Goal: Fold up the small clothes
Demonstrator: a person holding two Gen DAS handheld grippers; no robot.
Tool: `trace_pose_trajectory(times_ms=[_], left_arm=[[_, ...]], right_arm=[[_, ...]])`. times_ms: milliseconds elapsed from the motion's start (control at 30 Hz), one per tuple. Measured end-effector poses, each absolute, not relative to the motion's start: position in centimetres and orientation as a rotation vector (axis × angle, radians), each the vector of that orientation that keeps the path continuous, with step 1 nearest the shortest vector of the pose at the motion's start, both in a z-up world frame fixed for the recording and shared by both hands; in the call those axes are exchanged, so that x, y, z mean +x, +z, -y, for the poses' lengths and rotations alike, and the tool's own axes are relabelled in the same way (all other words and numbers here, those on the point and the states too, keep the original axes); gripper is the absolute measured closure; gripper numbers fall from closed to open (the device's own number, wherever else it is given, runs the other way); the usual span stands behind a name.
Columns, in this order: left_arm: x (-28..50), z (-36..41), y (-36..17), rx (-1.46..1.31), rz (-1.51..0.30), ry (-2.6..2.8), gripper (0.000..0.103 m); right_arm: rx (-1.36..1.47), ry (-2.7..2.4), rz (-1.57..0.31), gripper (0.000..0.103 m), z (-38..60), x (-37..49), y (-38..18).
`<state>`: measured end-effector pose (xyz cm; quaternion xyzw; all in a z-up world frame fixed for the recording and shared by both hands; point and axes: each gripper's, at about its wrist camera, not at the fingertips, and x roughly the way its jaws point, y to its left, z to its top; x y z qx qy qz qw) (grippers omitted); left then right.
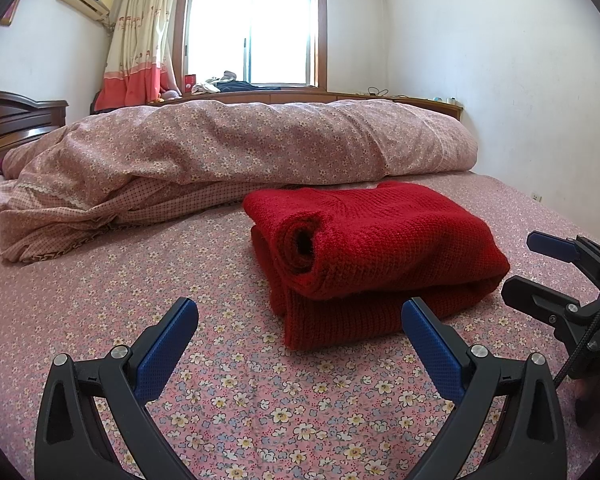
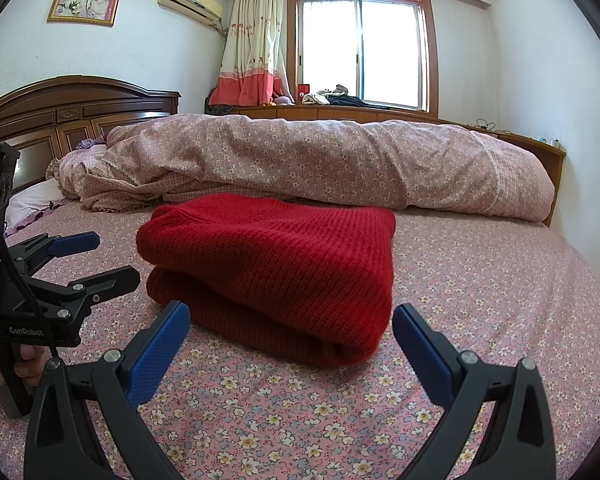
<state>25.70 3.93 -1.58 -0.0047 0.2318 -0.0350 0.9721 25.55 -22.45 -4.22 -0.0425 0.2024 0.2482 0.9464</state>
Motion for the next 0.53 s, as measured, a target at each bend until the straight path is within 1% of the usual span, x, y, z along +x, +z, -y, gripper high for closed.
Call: trace_pose_trajectory(times_ms=[533], left_arm=[[25.81,-4.06,-1.78,-0.005,-0.475,-0.071,0.005]], right_arm=[[-0.088,0.510,-0.417,0.000,22.49,25.45,-4.56]])
